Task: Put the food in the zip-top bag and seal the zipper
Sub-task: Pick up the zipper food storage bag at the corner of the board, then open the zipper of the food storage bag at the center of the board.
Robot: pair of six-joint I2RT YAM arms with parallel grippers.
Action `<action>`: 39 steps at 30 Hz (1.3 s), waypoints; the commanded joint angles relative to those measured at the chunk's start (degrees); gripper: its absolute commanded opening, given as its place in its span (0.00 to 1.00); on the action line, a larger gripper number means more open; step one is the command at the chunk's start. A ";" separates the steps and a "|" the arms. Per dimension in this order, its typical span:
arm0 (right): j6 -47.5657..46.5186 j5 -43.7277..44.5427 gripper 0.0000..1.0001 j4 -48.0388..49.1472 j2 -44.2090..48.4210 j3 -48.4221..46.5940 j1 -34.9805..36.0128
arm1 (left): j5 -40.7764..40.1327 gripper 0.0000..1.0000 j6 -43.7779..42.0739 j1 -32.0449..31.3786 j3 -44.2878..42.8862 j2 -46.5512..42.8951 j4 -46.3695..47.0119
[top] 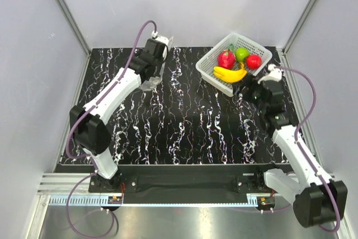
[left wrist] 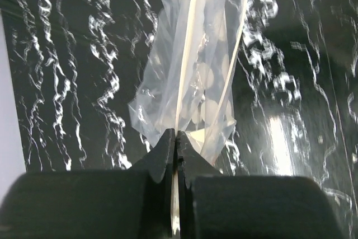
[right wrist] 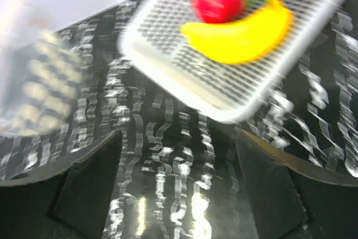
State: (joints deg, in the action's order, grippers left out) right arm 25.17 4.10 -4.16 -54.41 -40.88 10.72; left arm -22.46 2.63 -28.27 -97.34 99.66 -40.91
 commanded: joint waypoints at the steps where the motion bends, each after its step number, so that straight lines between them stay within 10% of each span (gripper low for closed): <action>1: -4.68 -12.34 0.88 -2.08 -4.73 -7.53 0.18 | 0.74 0.00 -0.26 -1.35 1.80 -4.73 -5.67; 7: 4.17 -29.66 0.74 0.11 -11.85 -13.52 1.49 | 9.09 0.00 2.80 -1.61 13.82 -14.65 -3.93; 18: 25.01 -8.50 0.76 -0.94 -22.93 -20.20 22.05 | 10.26 0.00 20.12 -4.68 42.12 -31.71 20.33; 39: 25.28 5.74 0.72 1.35 -36.82 -28.20 36.12 | -2.59 0.00 22.94 -15.67 51.02 -35.67 28.16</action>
State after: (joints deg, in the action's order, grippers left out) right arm 51.20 5.32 -5.63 -91.70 -65.56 46.09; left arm -21.41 24.58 -43.05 -46.37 64.99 -16.60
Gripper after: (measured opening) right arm 0.720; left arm 0.012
